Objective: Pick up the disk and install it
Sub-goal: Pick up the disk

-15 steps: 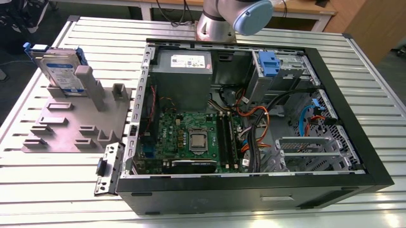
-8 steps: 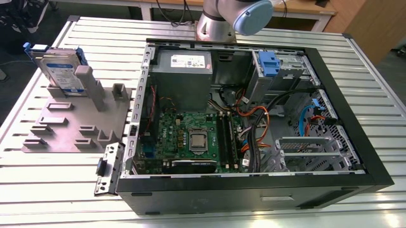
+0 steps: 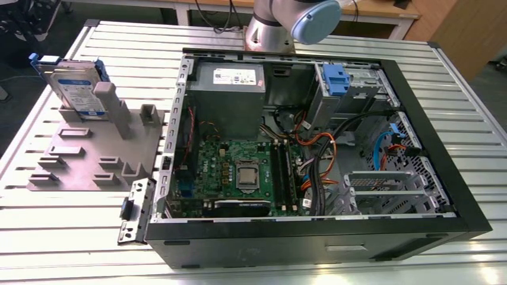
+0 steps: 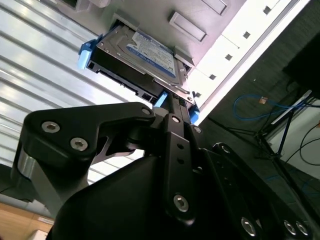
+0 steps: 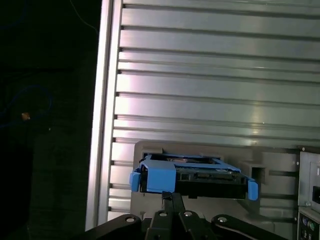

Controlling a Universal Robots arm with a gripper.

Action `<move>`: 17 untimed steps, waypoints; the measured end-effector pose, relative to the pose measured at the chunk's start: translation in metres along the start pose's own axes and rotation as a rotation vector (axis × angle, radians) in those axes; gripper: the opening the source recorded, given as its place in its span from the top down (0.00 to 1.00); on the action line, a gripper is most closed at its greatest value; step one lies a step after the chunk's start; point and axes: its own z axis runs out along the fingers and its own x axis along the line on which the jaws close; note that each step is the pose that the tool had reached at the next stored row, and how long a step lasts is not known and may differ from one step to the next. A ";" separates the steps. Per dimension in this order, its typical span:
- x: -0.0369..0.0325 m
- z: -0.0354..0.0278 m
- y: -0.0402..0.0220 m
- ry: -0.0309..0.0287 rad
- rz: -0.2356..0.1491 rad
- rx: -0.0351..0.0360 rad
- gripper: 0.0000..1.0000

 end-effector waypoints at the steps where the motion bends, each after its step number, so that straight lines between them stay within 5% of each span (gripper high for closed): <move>1: 0.0000 0.0000 0.0000 0.0005 -0.014 0.0001 0.89; 17: 0.0000 0.0000 0.0000 0.0093 -0.224 0.0016 0.89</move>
